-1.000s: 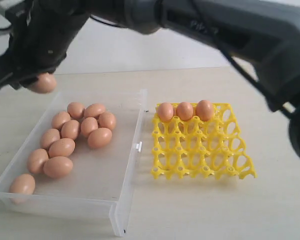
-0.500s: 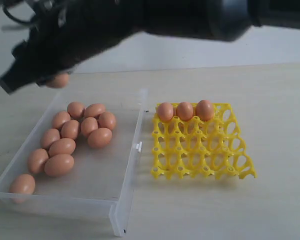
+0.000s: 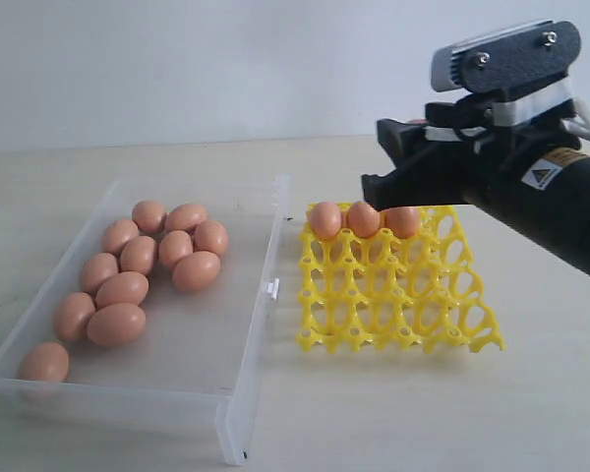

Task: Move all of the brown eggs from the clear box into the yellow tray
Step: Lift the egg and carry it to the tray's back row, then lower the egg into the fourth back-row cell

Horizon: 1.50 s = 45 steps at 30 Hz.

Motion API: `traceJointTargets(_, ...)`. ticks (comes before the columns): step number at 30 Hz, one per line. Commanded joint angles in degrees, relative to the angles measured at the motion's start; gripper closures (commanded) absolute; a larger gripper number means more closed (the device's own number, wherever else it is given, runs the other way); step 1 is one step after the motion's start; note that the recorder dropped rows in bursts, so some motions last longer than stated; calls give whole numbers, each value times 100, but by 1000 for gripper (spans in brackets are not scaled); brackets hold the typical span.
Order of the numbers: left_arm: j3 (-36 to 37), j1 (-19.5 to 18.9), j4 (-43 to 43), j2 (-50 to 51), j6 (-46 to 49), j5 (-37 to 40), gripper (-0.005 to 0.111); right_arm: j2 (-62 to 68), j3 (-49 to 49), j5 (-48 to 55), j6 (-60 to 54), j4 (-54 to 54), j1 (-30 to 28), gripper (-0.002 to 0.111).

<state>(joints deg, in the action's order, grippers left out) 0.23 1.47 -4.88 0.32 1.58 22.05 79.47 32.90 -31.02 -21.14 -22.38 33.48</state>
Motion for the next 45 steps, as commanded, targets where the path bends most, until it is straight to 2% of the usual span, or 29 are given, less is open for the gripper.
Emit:
traceJointTargets(1, -23, 30, 31, -32, -19, -35, 107, 333, -30, -339, 103, 299, -734, 108)
traceJointTargets(5, -23, 30, 31, -32, -19, -35, 107, 858, 352, 358, 507, 349, -1222, 108)
traceJointTargets(16, -23, 30, 31, -32, -20, -35, 107, 1821, 1673, 2022, 863, 718, -1470, 108)
traceJointTargets(23, -23, 30, 31, -32, -8, -35, 107, 2073, 1732, 1752, 1379, 842, -1790, 108)
traceJointTargets(31, -23, 30, 31, -32, -8, -35, 107, 2744, 1732, 457, 2011, 1420, -1896, 108)
traceJointTargets(35, -23, 30, 31, -32, -8, -35, 107, 3080, 1732, 227, 2919, 2135, -2123, 108)
traceJointTargets(45, -23, 30, 31, -32, -8, -35, 107, 3508, 1965, 75, 3329, 2741, -2188, 108)
